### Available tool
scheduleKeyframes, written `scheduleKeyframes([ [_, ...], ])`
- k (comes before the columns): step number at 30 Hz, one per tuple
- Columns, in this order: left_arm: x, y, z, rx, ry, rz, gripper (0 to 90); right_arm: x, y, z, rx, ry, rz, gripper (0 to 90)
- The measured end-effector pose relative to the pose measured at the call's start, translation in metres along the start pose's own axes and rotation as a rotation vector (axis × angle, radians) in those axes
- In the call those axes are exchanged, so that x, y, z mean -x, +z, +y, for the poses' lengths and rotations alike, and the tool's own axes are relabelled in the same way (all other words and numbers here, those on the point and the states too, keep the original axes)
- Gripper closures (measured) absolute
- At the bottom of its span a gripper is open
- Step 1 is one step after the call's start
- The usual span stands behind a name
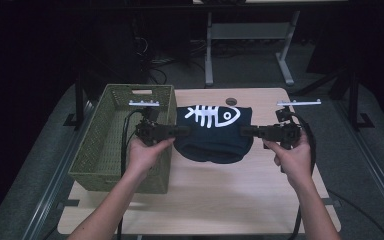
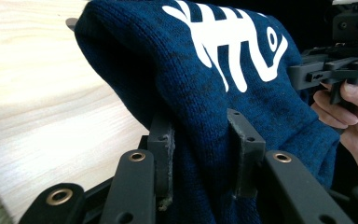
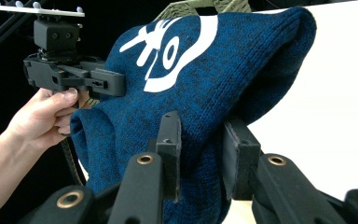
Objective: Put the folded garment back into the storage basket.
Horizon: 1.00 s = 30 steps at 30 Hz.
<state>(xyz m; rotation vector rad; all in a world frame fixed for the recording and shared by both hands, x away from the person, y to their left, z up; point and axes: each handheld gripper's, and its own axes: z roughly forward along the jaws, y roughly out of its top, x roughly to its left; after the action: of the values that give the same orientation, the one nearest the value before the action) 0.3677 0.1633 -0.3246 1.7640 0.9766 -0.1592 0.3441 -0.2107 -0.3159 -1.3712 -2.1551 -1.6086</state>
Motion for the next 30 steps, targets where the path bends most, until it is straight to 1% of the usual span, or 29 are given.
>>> scheduleKeyframes([
  [3,-0.002,-0.007,0.001,0.006,0.003,0.006,66.7,-0.003,0.006,0.003,0.002,-0.004,0.011,71.1],
  [5,-0.003,-0.011,0.002,0.007,-0.006,0.01,66.7,-0.005,0.009,0.005,0.001,-0.002,0.016,71.1],
  [6,-0.004,-0.013,0.003,0.005,0.001,0.014,66.7,-0.006,0.011,0.006,0.002,-0.003,0.019,71.1],
  [10,-0.007,-0.02,0.004,0.011,-0.008,0.015,66.7,-0.009,0.017,0.009,0.003,-0.002,0.033,71.0],
  [14,-0.01,-0.025,0.004,0.014,-0.014,0.016,66.6,-0.012,0.022,0.013,0.001,-0.005,0.035,71.0],
  [16,-0.012,-0.028,0.004,0.012,-0.017,0.015,66.6,-0.013,0.024,0.014,0.004,0.001,0.045,71.0],
  [20,-0.014,-0.033,0.005,0.018,-0.02,0.025,66.5,-0.016,0.029,0.017,0.003,-0.003,0.045,71.0],
  [22,-0.015,-0.036,0.005,0.022,-0.025,0.023,66.3,-0.018,0.032,0.018,0.003,-0.008,0.048,71.0],
  [29,-0.02,-0.051,0.005,0.031,-0.029,0.041,66.3,-0.025,0.044,0.025,-0.005,-0.014,0.055,71.0],
  [30,-0.02,-0.053,0.005,0.034,-0.037,0.043,66.3,-0.026,0.046,0.026,-0.003,-0.015,0.059,71.0],
])
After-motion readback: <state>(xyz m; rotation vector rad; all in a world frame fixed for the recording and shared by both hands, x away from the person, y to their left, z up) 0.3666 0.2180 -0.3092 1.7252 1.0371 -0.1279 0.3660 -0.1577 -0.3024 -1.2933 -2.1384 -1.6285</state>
